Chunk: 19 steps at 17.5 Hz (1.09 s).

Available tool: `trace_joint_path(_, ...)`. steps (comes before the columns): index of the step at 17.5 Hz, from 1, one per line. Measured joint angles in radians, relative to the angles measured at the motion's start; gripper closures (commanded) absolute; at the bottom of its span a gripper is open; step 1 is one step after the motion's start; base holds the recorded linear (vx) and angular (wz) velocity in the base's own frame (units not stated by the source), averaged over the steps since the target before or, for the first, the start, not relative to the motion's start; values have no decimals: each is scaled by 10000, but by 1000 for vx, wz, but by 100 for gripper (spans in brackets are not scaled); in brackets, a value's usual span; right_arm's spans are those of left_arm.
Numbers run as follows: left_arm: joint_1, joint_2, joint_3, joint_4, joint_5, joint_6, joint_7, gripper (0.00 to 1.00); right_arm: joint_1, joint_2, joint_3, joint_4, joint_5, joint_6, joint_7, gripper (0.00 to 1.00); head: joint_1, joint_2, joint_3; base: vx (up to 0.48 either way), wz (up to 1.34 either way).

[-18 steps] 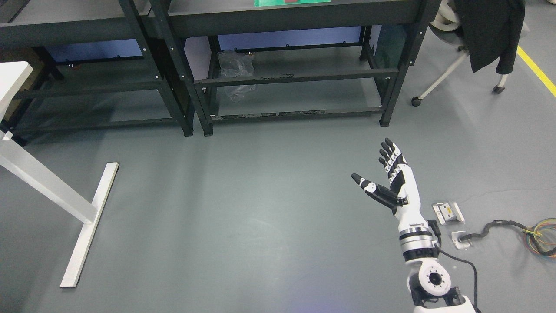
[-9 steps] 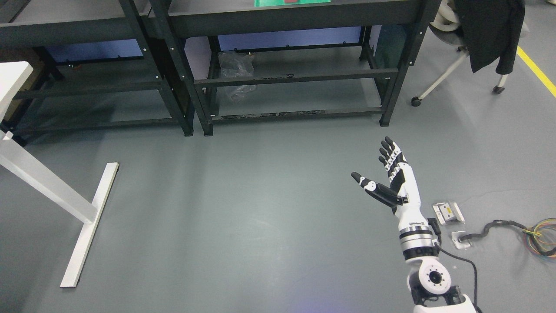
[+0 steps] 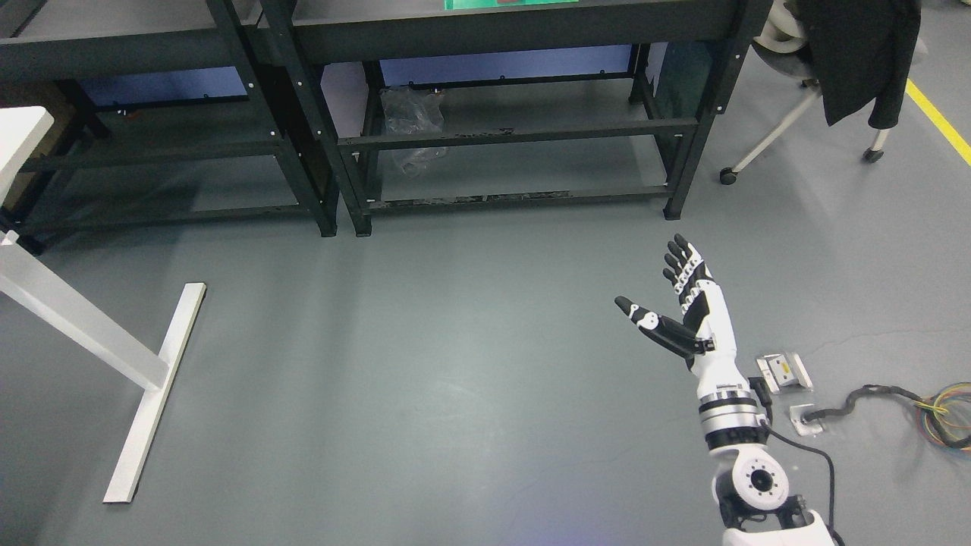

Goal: Pick pink block from left shelf to tray

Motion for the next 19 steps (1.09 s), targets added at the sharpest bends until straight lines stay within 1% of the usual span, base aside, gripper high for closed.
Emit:
trace_joint_path(2,0,0,0,0,0,0,0,0,-122,0,-15,-1,307,-246,-1,1,0,0,0,76,-1)
trace_joint_path(5,0,0,0,0,0,0,0,0,-235,0,-99,9,1161,-613,5,1,0,0,0,113,-9)
trace_joint_path(12,-3,0,0,-1,0,0,0,0,-337,-43,-191,55,3182,-982,-873,0,0,0,0,157,-24)
trace_joint_path(17,0,0,0,0,0,0,0,0,-359,-220,-248,53,4606,-2319,-974,1,0,0,0,114,277)
trace_joint_path(19,0,-1,1,0,0,0,0,0,-363,-362,-275,44,5290,-2643,-980,1,0,0,0,137,267)
